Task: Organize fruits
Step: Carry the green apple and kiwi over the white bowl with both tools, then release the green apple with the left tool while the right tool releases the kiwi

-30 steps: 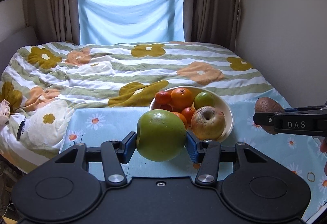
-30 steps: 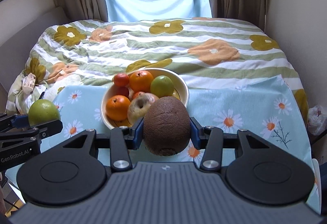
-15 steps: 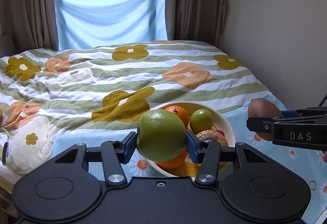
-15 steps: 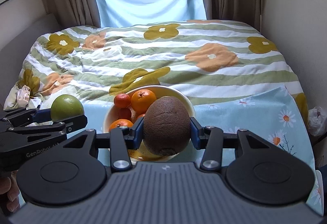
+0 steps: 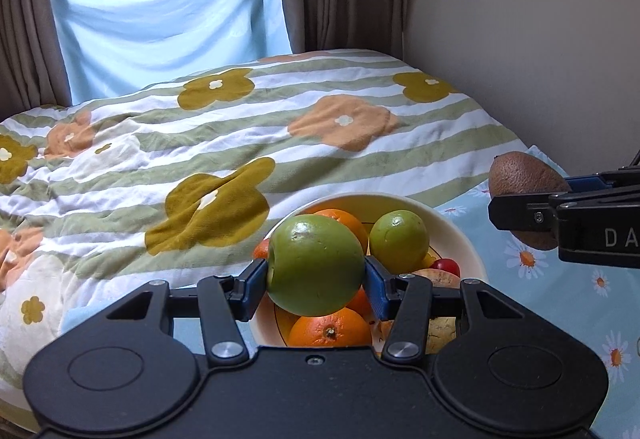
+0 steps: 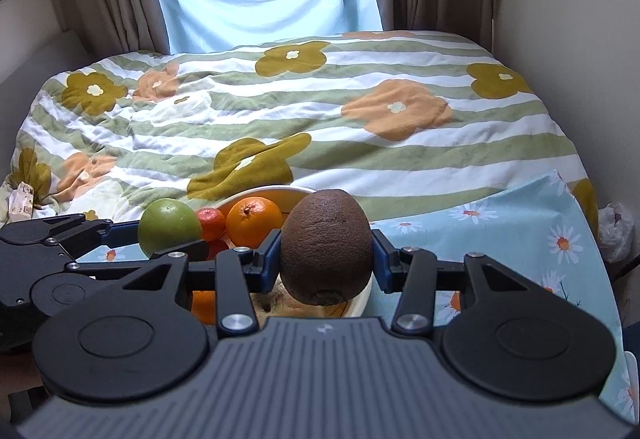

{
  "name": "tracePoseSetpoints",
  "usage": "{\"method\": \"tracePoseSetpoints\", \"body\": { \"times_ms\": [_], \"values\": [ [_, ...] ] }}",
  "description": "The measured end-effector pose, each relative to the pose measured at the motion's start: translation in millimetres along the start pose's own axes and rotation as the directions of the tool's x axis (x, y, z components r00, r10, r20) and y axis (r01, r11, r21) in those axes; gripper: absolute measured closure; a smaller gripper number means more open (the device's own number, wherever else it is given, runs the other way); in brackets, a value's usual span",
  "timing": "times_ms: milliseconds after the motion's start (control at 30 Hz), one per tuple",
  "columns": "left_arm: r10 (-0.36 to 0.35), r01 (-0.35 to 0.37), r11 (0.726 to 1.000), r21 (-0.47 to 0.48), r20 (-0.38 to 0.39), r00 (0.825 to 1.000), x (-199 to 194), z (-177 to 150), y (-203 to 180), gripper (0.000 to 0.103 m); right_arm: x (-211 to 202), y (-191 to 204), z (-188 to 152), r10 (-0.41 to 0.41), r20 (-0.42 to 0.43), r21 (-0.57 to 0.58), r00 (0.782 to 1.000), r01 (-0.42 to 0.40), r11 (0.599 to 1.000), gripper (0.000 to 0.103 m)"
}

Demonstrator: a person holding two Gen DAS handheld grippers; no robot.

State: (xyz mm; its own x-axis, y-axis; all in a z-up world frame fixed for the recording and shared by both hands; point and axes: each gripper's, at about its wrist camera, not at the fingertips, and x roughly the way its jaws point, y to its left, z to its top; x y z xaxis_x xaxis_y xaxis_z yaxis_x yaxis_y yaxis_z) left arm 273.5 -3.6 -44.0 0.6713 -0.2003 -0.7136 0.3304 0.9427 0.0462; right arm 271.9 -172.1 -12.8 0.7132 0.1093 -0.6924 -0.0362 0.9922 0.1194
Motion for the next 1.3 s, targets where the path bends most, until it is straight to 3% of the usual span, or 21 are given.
{"method": "tracePoseSetpoints", "body": {
  "times_ms": [533,600,667,700,1300],
  "values": [
    [-0.007,0.01,0.999,0.046,-0.07,0.998,35,0,-3,0.047,27,-3,3,-0.014,-0.033,0.01,0.999,0.014,1.0,0.042],
    [-0.015,0.017,0.999,0.045,-0.052,0.999,33,0,-3,0.043,26,-3,3,-0.017,-0.034,0.007,0.999,0.017,1.0,0.042],
    [-0.026,0.027,0.999,0.041,-0.019,0.999,28,1,-3,0.02,28,-2,4,-0.019,-0.034,0.004,0.999,0.019,1.0,0.042],
    [-0.026,0.026,0.999,0.038,-0.007,1.0,25,1,-2,0.018,29,-2,5,-0.018,-0.034,0.004,0.999,0.018,1.0,0.042],
    [0.058,-0.055,0.996,-0.069,0.039,0.998,-28,-9,35,0.015,48,21,14,0.076,-0.046,-0.067,0.996,-0.079,0.995,0.042]
  ]
}}
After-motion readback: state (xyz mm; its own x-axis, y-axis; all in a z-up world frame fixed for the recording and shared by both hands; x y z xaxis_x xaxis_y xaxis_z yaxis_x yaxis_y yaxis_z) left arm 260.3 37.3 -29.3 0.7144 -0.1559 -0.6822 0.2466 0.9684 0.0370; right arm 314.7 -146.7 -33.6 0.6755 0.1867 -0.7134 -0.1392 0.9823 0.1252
